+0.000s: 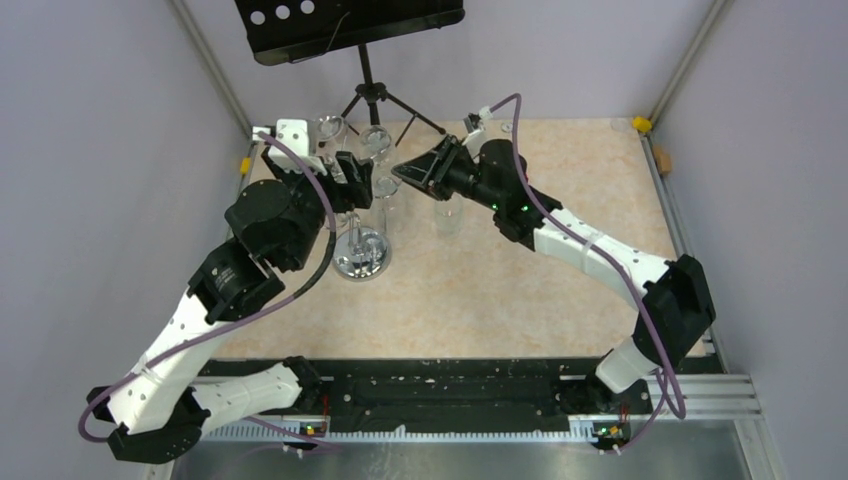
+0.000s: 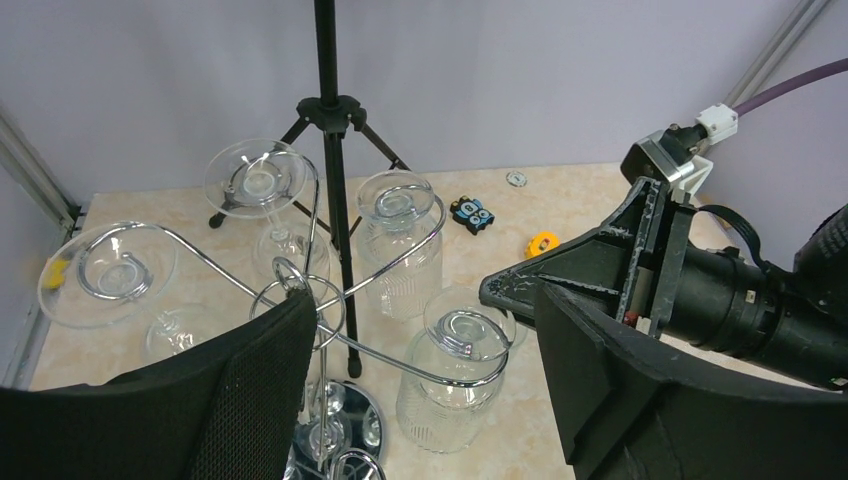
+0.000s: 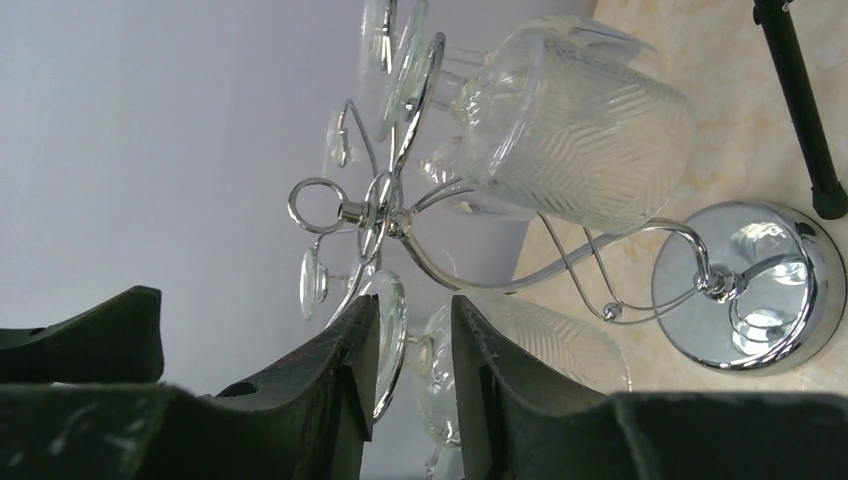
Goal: Take the wine glass off the wine glass rack
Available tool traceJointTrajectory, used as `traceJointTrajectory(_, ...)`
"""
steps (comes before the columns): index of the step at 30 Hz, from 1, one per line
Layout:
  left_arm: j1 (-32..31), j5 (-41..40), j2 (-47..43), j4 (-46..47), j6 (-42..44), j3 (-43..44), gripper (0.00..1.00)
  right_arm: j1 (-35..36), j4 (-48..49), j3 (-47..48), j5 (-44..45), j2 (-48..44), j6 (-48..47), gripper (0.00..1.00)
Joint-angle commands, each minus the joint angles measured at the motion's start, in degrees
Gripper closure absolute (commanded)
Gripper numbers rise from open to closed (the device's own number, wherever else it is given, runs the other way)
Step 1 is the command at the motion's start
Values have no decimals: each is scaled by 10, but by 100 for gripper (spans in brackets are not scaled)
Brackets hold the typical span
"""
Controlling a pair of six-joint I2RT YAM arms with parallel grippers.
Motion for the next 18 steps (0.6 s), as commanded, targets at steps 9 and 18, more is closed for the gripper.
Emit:
traceJointTrajectory(9,-1,3,7,5,2,0,20,4,42,-7,-40,-46,-2,63)
traceJointTrajectory(18,0,3,7,4,-1,3,19,4,22,7,-53,-33,-2,75)
